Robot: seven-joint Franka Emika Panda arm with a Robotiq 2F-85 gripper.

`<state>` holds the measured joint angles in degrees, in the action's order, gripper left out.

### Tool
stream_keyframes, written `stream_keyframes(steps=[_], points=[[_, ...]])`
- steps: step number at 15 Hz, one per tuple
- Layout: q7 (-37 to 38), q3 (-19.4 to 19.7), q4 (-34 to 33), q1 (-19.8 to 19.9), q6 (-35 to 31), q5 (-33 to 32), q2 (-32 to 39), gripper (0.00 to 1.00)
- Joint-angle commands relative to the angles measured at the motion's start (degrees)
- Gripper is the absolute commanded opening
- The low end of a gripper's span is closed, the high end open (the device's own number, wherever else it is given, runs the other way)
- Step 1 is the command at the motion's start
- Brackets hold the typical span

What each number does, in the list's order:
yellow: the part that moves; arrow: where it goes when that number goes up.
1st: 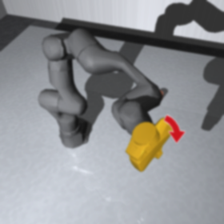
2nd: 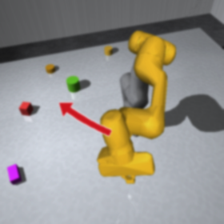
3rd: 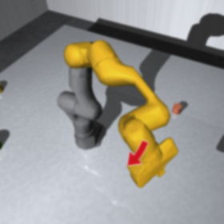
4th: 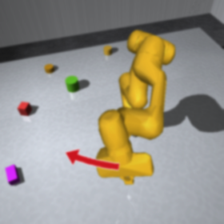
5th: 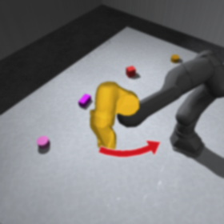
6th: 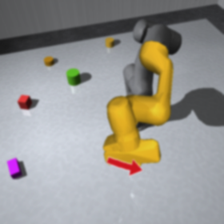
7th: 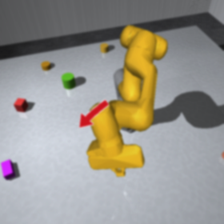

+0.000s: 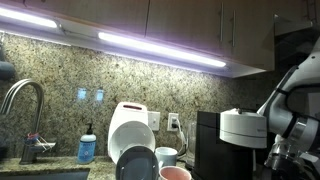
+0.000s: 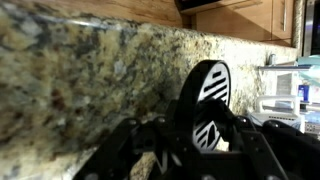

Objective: Remove the cup holder from the coffee machine.

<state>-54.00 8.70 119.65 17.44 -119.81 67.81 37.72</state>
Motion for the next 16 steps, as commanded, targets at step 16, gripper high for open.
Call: stream_keyframes(steps=[16], points=[[1.07, 0.90, -3.03, 0.49, 5.76, -11.15, 3.81, 0.15]])
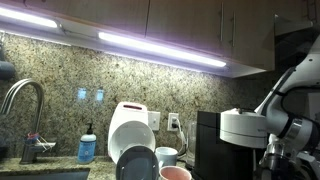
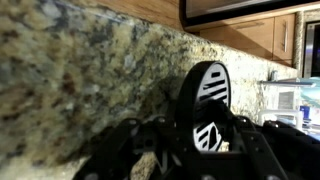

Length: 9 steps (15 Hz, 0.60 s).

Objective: Remove the cup holder from the coffee machine.

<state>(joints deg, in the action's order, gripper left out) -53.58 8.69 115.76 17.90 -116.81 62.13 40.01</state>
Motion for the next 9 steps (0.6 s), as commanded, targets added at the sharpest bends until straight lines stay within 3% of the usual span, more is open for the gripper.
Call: stream_keyframes(steps=[1, 9], points=[[0.74, 0.99, 0.38, 0.15, 3.20, -5.74, 1.92, 0.15], [3.06, 2.28, -1.76, -0.15, 4.16, -11.35, 3.12, 0.15]])
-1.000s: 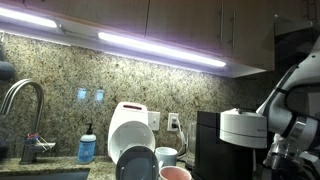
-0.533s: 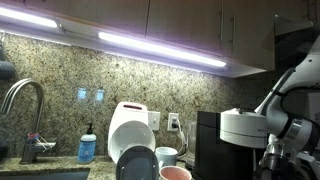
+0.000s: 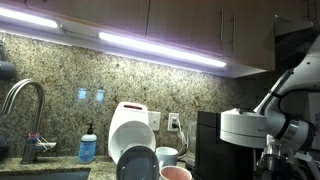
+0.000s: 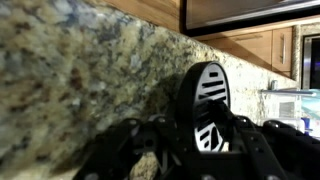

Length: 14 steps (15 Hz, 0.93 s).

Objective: Remove the cup holder from the coffee machine.

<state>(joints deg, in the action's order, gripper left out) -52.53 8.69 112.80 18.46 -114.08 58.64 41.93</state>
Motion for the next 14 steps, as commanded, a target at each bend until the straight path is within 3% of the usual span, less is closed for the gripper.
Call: stream_keyframes(steps=[1, 9, 14], points=[[2.21, 2.40, 1.03, -0.75, 1.03, -8.78, 1.12, 0.15], [4.78, 2.02, -1.68, -0.39, 1.71, -12.48, 2.81, 0.15], [2.35, -0.32, -3.04, 4.21, 5.51, -5.96, 3.66, 0.15]])
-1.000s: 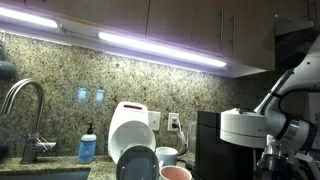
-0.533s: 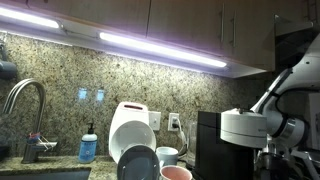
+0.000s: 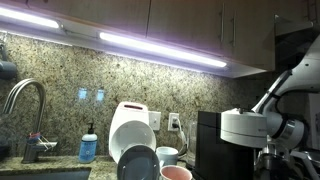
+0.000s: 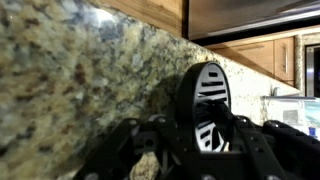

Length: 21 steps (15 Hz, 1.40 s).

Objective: Remove the cup holder from the coffee machine.

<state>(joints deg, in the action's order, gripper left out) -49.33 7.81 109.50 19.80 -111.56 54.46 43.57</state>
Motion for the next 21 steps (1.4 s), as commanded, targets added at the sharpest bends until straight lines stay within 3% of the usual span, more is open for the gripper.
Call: stream_keyframes(steps=[1, 11, 12, 13, 14, 17, 21], points=[[-0.80, 0.50, 0.11, 3.62, 3.58, -0.38, 2.43, 0.15], [-1.79, 2.28, 2.57, 6.03, 7.52, 0.86, 3.56, 0.15], [-1.33, 2.54, 3.28, 5.61, 6.95, 0.87, 3.09, 0.65], [-0.22, 1.55, 0.61, 6.14, 9.35, 2.02, 2.66, 0.66], [-0.22, 1.58, 0.64, 6.14, 9.65, 2.06, 2.51, 0.46], [-0.19, 1.58, 0.38, 6.10, 10.44, 2.07, 2.15, 0.65], [-0.19, 1.58, 0.37, 6.09, 10.46, 2.07, 2.14, 0.66]])
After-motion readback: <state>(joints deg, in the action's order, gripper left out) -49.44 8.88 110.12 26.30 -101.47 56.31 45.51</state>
